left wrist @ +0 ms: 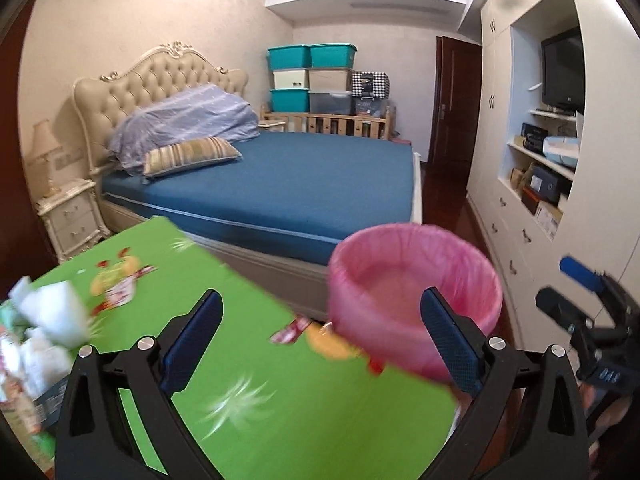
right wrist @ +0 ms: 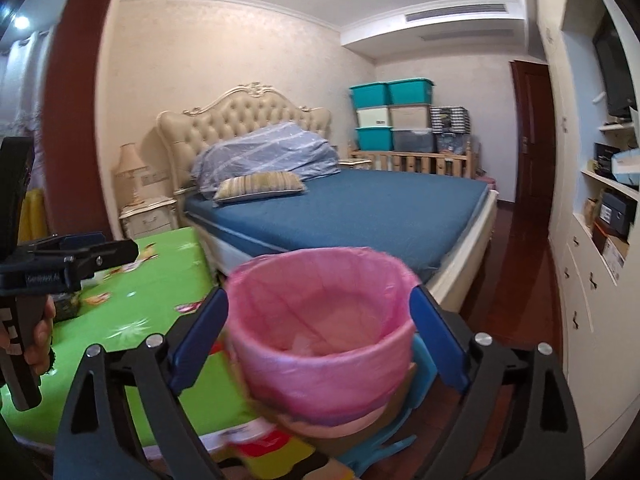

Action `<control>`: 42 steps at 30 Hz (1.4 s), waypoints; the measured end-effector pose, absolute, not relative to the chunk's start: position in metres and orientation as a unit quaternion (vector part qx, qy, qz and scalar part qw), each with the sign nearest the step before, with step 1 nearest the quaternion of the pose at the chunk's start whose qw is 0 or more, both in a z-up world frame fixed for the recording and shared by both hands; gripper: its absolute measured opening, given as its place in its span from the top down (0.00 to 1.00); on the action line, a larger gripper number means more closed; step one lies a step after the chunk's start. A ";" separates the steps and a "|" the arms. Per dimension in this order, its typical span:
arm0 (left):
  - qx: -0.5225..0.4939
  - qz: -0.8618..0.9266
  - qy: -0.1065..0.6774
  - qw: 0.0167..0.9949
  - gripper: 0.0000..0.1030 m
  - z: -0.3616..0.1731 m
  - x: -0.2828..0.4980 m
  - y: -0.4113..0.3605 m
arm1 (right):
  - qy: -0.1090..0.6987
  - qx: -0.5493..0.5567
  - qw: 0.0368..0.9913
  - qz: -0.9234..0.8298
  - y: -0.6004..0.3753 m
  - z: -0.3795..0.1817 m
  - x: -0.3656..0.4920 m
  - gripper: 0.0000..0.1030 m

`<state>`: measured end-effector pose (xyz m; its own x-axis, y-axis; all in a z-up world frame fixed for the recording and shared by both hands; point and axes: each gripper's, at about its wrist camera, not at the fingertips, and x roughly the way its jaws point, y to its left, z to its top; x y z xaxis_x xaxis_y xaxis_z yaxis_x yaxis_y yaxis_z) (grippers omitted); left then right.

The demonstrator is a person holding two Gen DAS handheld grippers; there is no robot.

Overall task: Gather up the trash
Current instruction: 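Return to the table and grasp the barcoded cardboard box with the left tool, then grasp the white paper packet with the right tool while the left tool holds the box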

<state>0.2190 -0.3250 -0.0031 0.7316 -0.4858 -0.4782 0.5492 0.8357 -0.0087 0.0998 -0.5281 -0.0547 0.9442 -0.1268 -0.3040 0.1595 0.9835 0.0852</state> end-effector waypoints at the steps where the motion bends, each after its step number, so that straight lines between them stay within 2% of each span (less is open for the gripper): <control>1: 0.070 -0.274 0.237 0.930 0.09 -0.004 0.211 -0.314 | 0.151 0.048 0.985 -0.066 -0.518 -0.055 0.098 0.13; 12: 0.089 -0.178 0.204 0.959 0.08 -0.006 0.138 -0.179 | 0.189 -0.010 0.980 0.051 -0.382 -0.066 0.115 0.13; 21: 0.007 -0.042 0.240 0.970 0.08 -0.018 0.127 -0.057 | 0.212 -0.039 0.967 0.133 -0.293 -0.074 0.123 0.13; 27: -0.037 -0.010 0.281 0.959 0.08 -0.036 0.155 -0.036 | 0.217 -0.050 0.962 0.156 -0.268 -0.072 0.123 0.13; 33: -0.016 0.011 0.307 0.952 0.09 -0.050 0.186 -0.051 | 0.226 -0.057 0.959 0.163 -0.261 -0.075 0.127 0.13; 34: -0.015 0.012 0.309 0.951 0.10 -0.052 0.188 -0.051 | 0.227 -0.058 0.958 0.165 -0.262 -0.074 0.127 0.12; 36: -0.008 0.017 0.313 0.950 0.28 -0.055 0.189 -0.049 | 0.232 -0.061 0.956 0.168 -0.256 -0.075 0.130 0.12; 37: -0.002 0.017 0.317 0.948 0.32 -0.057 0.189 -0.048 | 0.235 -0.064 0.955 0.171 -0.253 -0.076 0.132 0.12; 38: -0.001 0.010 0.317 0.948 0.44 -0.058 0.187 -0.046 | 0.237 -0.066 0.953 0.176 -0.248 -0.076 0.135 0.12; 42: 0.000 0.006 0.301 0.954 0.46 -0.049 0.168 -0.032 | 0.253 -0.073 0.944 0.201 -0.224 -0.079 0.147 0.12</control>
<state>0.1676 -0.0319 -0.0491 0.8186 0.0118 -0.5742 -0.0113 0.9999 0.0045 0.1470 -0.2236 -0.0793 0.7912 0.3425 -0.5066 -0.4161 0.9086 -0.0356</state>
